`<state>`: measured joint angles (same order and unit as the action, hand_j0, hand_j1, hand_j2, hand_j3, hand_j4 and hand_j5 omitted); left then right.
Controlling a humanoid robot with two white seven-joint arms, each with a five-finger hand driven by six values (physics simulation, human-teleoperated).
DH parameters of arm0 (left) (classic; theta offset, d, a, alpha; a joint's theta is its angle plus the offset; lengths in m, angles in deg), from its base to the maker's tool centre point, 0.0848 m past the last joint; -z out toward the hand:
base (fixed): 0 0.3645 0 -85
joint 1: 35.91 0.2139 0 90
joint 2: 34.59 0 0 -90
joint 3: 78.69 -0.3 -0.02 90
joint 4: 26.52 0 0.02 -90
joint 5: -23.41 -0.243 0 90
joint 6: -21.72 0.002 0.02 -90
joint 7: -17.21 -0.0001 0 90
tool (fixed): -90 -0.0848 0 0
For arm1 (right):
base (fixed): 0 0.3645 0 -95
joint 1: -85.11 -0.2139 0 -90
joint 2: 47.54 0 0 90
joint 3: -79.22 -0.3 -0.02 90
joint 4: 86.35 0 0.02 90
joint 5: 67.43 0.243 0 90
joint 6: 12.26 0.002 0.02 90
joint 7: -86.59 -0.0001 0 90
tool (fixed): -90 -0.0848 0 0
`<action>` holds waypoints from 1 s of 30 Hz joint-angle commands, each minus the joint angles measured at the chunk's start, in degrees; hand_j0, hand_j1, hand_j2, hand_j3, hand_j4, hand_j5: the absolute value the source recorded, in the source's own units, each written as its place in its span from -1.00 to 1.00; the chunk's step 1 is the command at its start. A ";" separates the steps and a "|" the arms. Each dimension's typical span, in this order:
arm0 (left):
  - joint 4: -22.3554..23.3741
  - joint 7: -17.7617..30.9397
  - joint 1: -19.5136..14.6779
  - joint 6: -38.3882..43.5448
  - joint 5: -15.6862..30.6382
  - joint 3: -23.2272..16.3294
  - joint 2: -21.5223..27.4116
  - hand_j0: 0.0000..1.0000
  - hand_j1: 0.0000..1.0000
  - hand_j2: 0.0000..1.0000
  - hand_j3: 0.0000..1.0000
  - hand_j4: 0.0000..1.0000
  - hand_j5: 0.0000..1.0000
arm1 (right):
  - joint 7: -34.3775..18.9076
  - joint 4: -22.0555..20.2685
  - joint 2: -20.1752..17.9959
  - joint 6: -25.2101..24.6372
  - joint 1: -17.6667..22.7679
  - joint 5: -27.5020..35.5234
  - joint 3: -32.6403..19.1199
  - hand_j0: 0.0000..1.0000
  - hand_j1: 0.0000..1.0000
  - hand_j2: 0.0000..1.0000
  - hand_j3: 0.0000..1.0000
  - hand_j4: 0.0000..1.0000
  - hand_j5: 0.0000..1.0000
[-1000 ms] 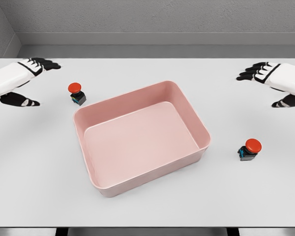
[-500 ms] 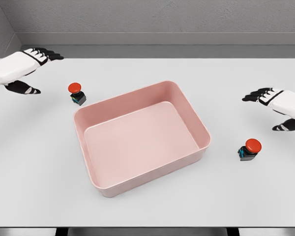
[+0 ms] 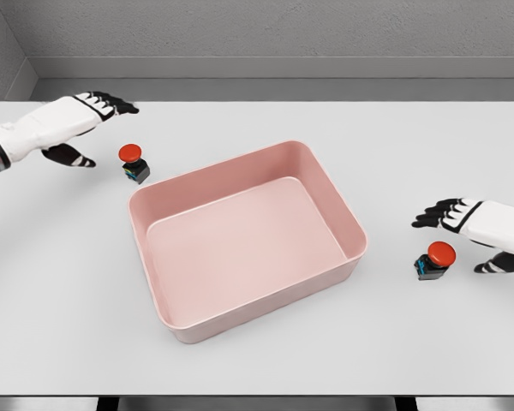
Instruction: Put the industrial switch in the basket with both arms
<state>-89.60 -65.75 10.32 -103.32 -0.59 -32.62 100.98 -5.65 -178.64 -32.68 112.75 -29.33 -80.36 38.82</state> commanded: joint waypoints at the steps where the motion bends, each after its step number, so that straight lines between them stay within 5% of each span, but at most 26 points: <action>1: 0.24 -0.01 -0.09 0.04 0.35 -1.32 -0.13 1.00 1.00 1.00 1.00 1.00 1.00 | -0.04 -1.93 -0.36 -0.02 0.17 0.28 -0.12 1.00 1.00 1.00 1.00 1.00 1.00; 14: 0.41 -0.01 -3.08 0.04 0.88 -7.39 -0.21 1.00 1.00 1.00 1.00 1.00 1.00 | -0.13 -1.05 2.63 -0.02 1.23 0.01 -0.12 1.00 1.00 1.00 1.00 1.00 1.00; 17: 1.29 -0.01 -3.16 0.04 0.97 -7.74 -0.21 1.00 1.00 1.00 1.00 1.00 1.00 | -0.13 -1.05 2.54 -0.02 1.23 -0.60 -0.30 0.67 0.67 0.67 0.67 0.67 0.67; 20: 1.38 -0.01 -3.51 0.04 0.70 -7.92 -0.21 1.00 1.00 1.00 1.00 1.00 1.00 | -0.13 -1.05 2.45 -0.02 1.23 -1.30 -0.30 0.59 0.59 0.59 0.59 0.59 0.59; 25: 1.64 0.87 -4.74 0.04 0.35 -9.24 -0.48 0.61 0.61 0.61 0.61 0.61 0.61 | -1.01 -1.05 2.36 -0.02 1.58 -1.31 -0.21 0.52 0.52 0.52 0.52 0.52 0.52; 30: 2.79 1.13 -5.10 0.04 0.44 -9.32 -1.53 0.62 0.62 0.62 0.62 0.62 0.62 | -2.06 -1.05 2.45 -0.02 1.76 -1.39 -0.12 0.43 0.43 0.43 0.43 0.43 0.43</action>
<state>-87.16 -64.76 5.22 -103.33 -0.49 -41.95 99.73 -7.42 -179.70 -30.15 112.76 -27.57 -82.07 38.74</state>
